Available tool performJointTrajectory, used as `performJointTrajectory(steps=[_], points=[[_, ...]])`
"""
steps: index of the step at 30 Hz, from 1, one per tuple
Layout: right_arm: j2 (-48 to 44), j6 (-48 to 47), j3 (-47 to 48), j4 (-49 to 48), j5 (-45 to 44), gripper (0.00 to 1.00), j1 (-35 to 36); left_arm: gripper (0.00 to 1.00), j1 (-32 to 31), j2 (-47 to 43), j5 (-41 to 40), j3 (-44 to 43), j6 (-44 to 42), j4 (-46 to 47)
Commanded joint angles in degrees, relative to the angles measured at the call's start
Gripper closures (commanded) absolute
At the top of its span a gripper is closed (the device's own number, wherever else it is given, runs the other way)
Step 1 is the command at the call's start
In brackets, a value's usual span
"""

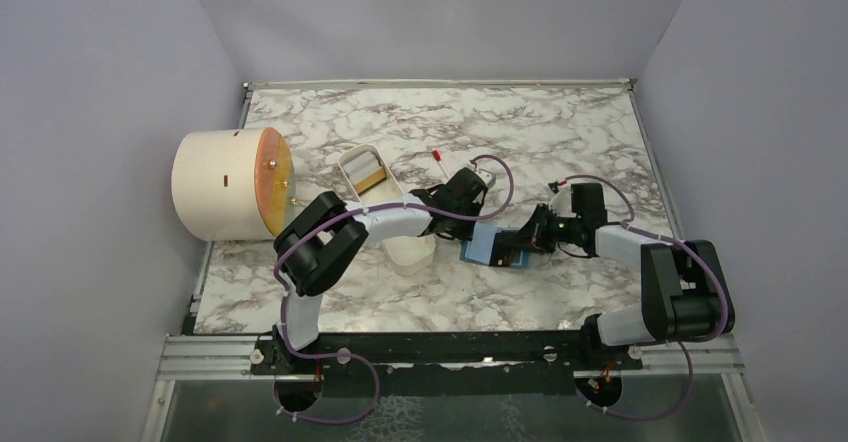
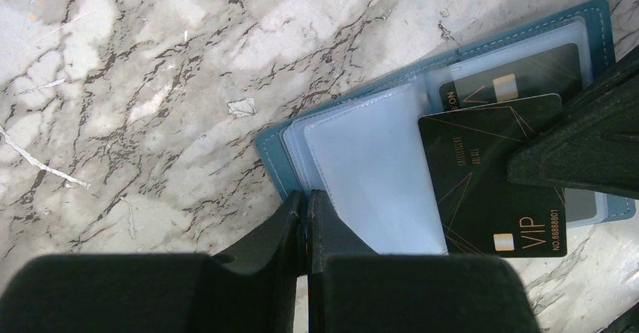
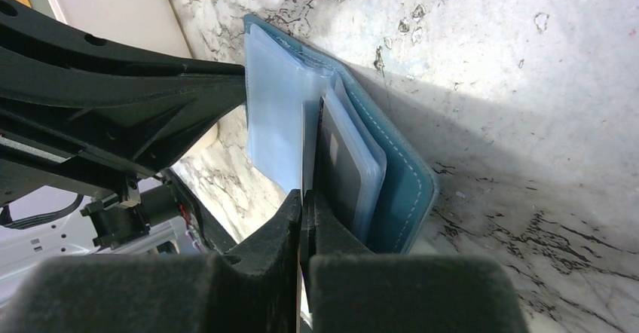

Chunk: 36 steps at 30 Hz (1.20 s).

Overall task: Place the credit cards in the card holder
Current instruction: Insert the credit card into the card holder.

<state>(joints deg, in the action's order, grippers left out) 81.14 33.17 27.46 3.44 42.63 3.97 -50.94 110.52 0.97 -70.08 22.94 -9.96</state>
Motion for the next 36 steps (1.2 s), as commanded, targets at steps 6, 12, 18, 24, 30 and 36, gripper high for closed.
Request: performJointTrajectory(steps=[6,12,18,24,30,36], points=[[3.39,-2.08,0.82,-2.29,1.85,0.99,-2.4,1.0,0.32,2.95,0.42,-0.44,-0.42,-3.14],[4.22,-2.8,0.91,-2.4,3.46,0.99,-2.74,1.0,0.4,3.04,0.09,-0.86,-1.23,-3.52],[5.07,-1.42,0.49,-3.08,3.96,0.99,-2.74,1.0,0.35,3.26,0.23,-1.24,-0.45,-3.45],[6.83,-1.86,0.99,-3.54,3.42,0.99,-2.74,1.0,0.37,4.1,1.56,-1.81,0.21,-3.37],[7.42,-2.54,2.22,-4.45,4.31,0.99,-2.74,1.0,0.27,4.01,1.67,-1.7,0.28,-3.41],[4.7,-2.98,3.63,-0.89,0.41,0.99,-2.74,1.0,0.31,4.33,0.64,-1.4,-0.79,-3.98]])
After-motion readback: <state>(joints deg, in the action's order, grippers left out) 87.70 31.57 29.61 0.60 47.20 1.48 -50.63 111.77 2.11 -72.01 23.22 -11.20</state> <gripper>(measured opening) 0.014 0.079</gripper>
